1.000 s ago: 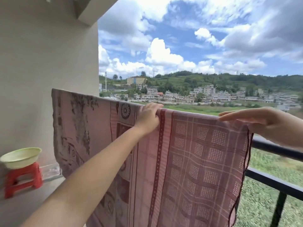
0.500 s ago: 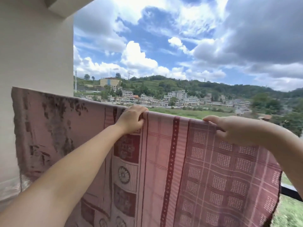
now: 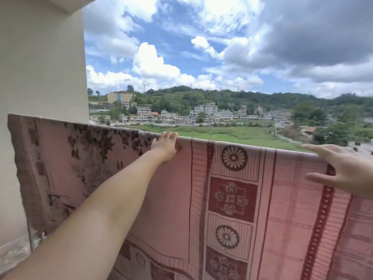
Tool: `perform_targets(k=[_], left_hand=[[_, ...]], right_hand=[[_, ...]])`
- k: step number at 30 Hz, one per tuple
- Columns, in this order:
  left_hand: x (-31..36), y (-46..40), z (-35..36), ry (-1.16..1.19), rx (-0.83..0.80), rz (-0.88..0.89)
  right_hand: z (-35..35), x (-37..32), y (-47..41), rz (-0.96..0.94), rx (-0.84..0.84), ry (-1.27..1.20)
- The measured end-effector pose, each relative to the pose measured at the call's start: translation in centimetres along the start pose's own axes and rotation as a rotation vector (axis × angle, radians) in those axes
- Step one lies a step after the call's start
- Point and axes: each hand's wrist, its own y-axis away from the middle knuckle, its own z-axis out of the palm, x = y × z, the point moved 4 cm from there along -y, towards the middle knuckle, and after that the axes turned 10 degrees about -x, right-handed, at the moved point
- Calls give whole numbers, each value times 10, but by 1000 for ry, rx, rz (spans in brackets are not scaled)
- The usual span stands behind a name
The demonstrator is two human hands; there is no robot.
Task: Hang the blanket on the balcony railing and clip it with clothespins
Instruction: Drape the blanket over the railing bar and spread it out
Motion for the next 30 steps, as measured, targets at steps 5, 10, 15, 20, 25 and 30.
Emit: perform_targets(k=[5,10,15,20,25,30], left_hand=[[-10,-15,5,-64,119,58],[-37,-25,5,-72,205,157],[-73,-37,4,14,266,161],[-118,-36,11,120,253,85],[-139,-40,13,98,184,106],[-174,-33,5,-105,224,249]], right_hand=[[-13,-123,-42,-16,102,65],[-9,-131,-70,-60,264,178],[-5,-124,-77,-58,251,233],[-8,-124,-83,-61,136,214],[-23,-217,-124,-161,190,122],[-13,-362,-203,-310,143,28]])
